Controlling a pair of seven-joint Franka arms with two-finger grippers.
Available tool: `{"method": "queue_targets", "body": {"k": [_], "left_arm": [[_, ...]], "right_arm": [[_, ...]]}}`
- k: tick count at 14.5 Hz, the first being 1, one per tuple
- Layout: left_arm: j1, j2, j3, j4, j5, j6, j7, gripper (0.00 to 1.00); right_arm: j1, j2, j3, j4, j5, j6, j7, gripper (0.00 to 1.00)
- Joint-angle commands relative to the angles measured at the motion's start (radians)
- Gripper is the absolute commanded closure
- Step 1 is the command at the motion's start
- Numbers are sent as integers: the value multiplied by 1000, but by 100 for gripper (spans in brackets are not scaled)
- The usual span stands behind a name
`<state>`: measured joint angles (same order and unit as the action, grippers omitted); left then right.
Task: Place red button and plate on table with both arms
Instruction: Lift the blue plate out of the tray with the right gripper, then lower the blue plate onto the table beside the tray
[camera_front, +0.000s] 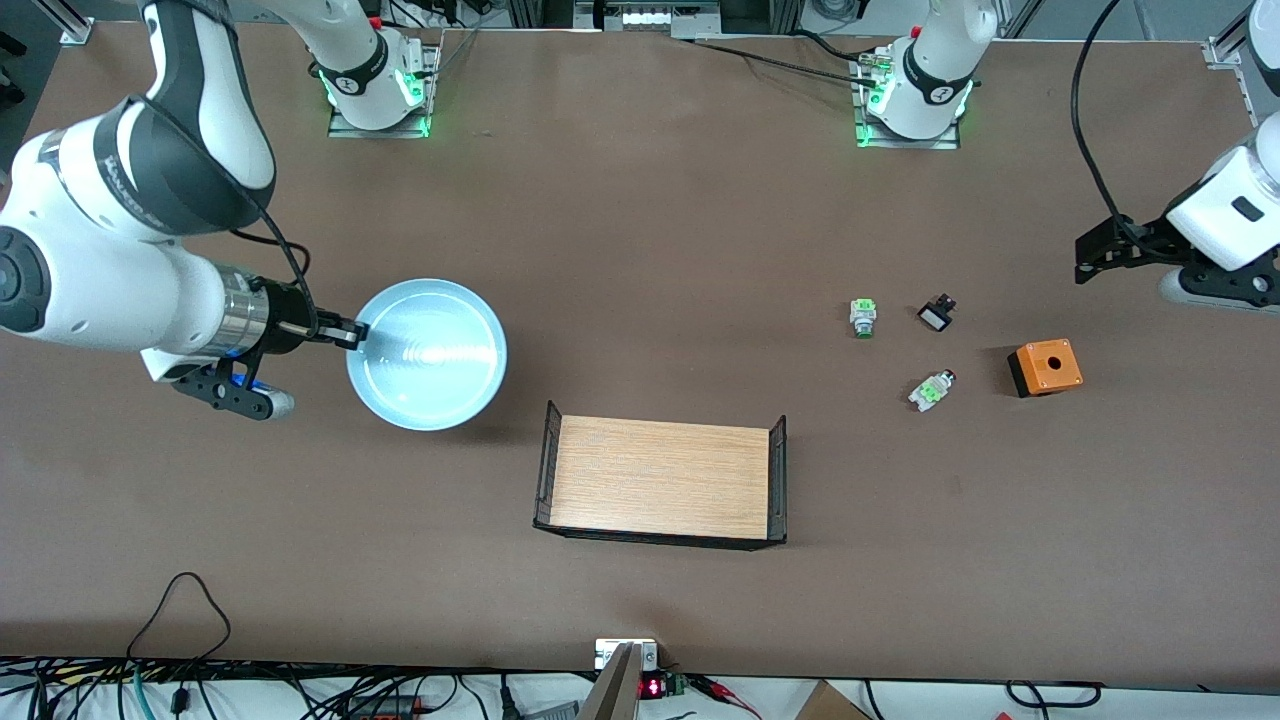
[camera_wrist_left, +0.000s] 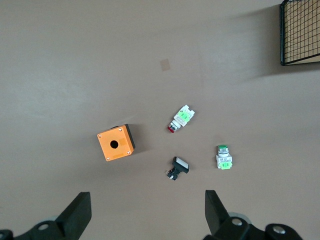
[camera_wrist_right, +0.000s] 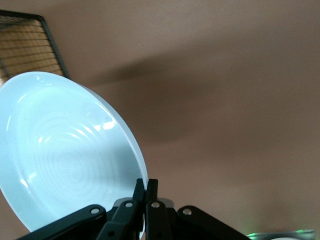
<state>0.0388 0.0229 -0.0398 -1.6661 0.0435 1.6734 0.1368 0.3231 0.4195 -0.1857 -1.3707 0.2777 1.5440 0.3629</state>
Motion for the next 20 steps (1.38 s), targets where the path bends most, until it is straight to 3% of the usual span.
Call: {"method": "queue_targets", "body": {"k": [1, 5, 10, 15, 20], "left_arm": [[-34, -21, 28, 3, -14, -18, 26, 0], [-36, -60, 28, -43, -14, 5, 26, 0], [-37, -99, 35, -67, -13, -3, 24, 0], [-31, -66, 32, -24, -13, -9, 21, 0], [-30, -66, 28, -24, -14, -12, 15, 0]], "right_arm": [[-48, -19, 2, -66, -60, 25, -194, 100], [-137, -33, 3, -155, -61, 119, -359, 100], [-208, -97, 3, -399, -58, 307, -516, 100], [-237, -151, 5, -622, -54, 464, -597, 100], [-282, -154, 6, -778, -48, 617, -719, 100]]}}
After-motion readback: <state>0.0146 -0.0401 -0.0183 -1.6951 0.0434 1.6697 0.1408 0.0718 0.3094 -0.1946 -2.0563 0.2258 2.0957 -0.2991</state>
